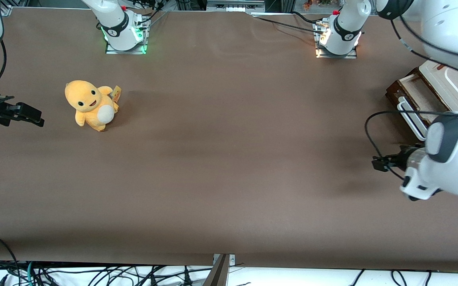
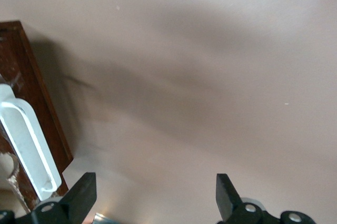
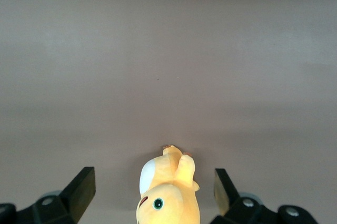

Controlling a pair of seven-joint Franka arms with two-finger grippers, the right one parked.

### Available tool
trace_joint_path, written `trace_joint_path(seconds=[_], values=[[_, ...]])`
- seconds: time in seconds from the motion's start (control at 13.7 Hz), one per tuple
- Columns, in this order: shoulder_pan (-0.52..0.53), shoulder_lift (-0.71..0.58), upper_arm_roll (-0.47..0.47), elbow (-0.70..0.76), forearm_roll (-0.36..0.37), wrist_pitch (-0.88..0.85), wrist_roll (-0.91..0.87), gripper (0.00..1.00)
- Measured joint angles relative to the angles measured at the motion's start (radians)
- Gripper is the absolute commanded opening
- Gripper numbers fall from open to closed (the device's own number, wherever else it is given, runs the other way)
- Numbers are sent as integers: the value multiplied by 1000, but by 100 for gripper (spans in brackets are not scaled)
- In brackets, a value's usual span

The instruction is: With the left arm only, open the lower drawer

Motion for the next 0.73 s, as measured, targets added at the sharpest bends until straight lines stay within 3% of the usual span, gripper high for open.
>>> trace_joint_path(seconds=[0.22,0.51,0.73], values=[[35,-69,0,-29,-11,130,160,100],[52,-337,9,-315,-42,409,456,100],[39,-501,8,-460,-42,420,468,100]])
